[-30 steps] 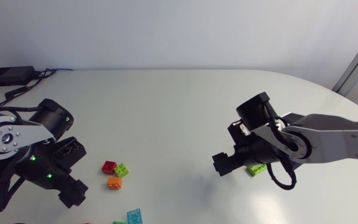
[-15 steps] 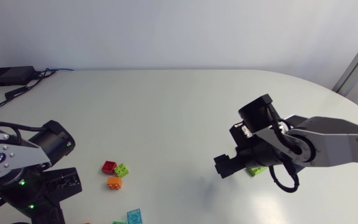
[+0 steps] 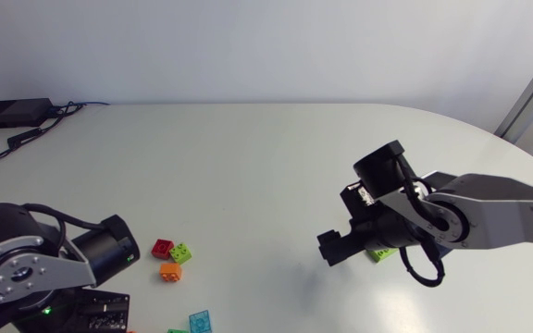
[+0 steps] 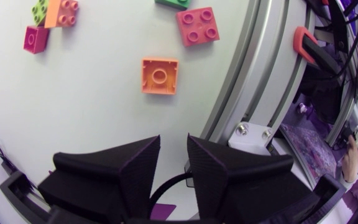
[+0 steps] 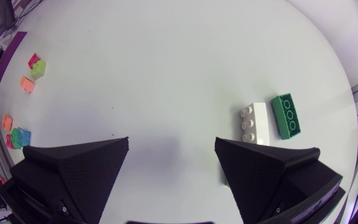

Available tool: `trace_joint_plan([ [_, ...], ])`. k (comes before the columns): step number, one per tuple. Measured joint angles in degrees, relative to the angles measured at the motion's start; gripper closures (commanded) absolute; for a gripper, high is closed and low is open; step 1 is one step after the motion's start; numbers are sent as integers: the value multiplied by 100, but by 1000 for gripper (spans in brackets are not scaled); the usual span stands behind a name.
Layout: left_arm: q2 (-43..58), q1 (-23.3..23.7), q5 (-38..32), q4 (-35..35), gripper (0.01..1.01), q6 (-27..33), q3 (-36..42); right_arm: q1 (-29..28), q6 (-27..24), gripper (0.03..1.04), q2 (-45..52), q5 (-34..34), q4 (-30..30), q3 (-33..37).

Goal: Sort duplo bricks by size, large to the right and small to the left

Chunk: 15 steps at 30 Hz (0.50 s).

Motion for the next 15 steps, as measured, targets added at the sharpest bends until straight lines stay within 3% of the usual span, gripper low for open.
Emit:
trace_joint_plan([
  [6, 407, -581, -15, 114, 707, -7, 2, 0, 2, 66, 0, -2, 2, 0],
  [15, 1064, -931, 101, 702, 705, -116, 166, 0, 0, 66, 0, 0, 4, -39],
])
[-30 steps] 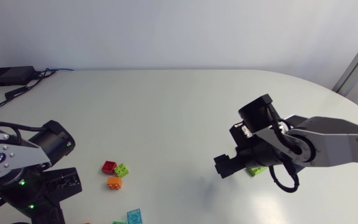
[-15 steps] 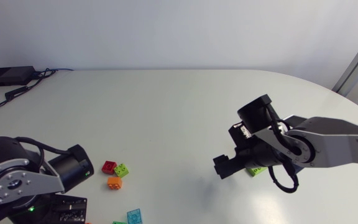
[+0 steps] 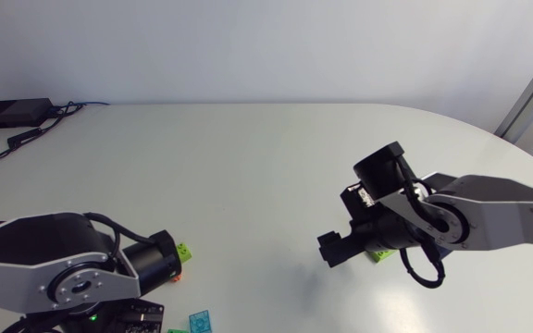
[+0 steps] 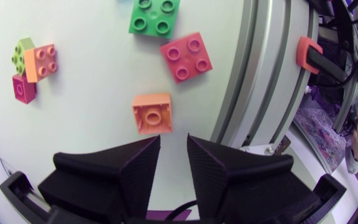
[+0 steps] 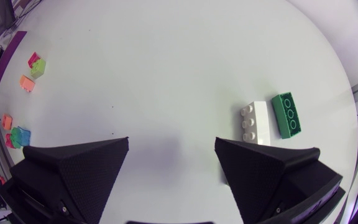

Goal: Sort duplo bricks by size, large to the right and small to the left

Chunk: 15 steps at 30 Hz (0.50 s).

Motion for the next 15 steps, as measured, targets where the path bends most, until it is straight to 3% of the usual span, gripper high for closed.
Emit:
trace_joint_plan([
  [11, 651, -9, 168, 459, 705, -83, 114, -7, 0, 66, 2, 0, 0, -46],
  [15, 802, 352, 254, 466, 705, -83, 251, -7, 2, 66, 2, 0, 0, -48],
])
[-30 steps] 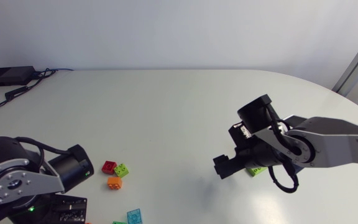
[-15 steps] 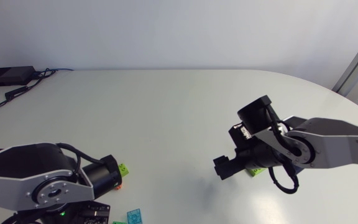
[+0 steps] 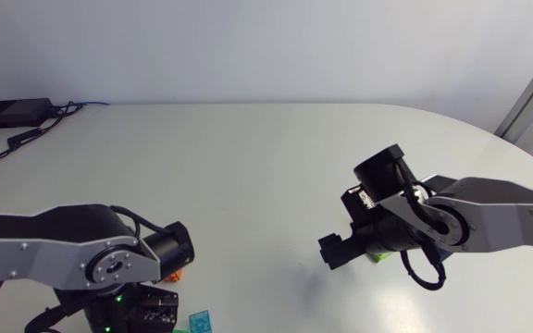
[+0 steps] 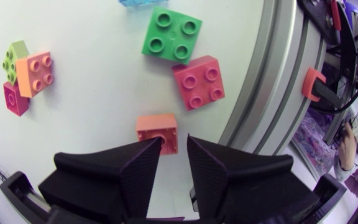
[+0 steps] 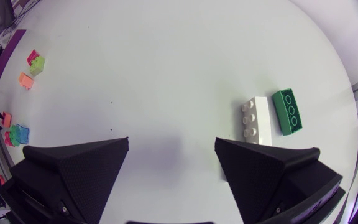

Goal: Sort duplo bricks by size, large to the right and small to the left

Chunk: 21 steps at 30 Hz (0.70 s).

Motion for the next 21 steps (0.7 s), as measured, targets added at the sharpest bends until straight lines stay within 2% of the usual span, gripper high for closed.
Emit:
trace_joint_plan([
  [6, 380, 828, -173, 417, 705, 129, 557, 0, -2, 66, -2, -2, -2, -83],
  [12, 636, 1314, -341, 706, 703, 216, 1416, 0, -2, 66, -42, -2, -4, -101],
  [15, 614, 1362, -367, 706, 649, 208, 1705, -7, -2, 66, -111, 0, 0, -125],
  [18, 433, 1285, -369, 553, 433, 190, 1676, -42, -2, 66, -181, 0, -4, -179],
  [21, -92, 975, -369, 153, 438, 190, 1412, -72, -2, 66, -203, 0, -2, -192],
])
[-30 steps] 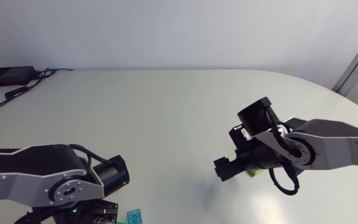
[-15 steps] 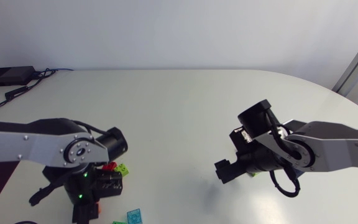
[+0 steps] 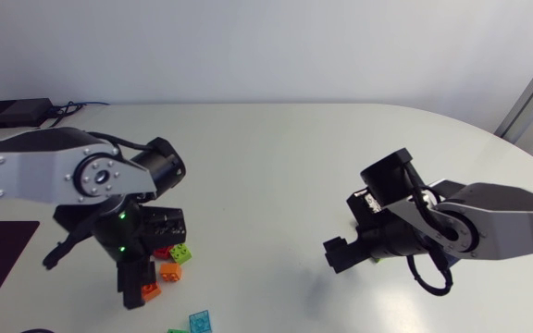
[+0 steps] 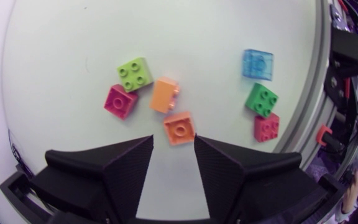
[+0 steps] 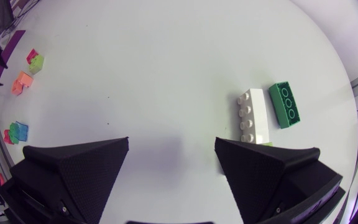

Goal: Sort duplo bricks by size, large to the right and small to the left

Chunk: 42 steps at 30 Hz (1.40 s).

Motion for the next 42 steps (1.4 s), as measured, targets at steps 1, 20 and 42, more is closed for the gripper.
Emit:
trace_joint_plan([
  [1, -247, -188, 4, -151, 439, 0, -122, -2, 0, 66, 0, 0, 0, -4],
  [20, -695, -2570, 769, -494, 700, -721, -1182, -2, 0, 66, -44, 0, 0, -68],
  [42, 234, -1473, 846, 251, 700, -520, -1106, -4, 0, 66, -55, 0, 0, -68],
])
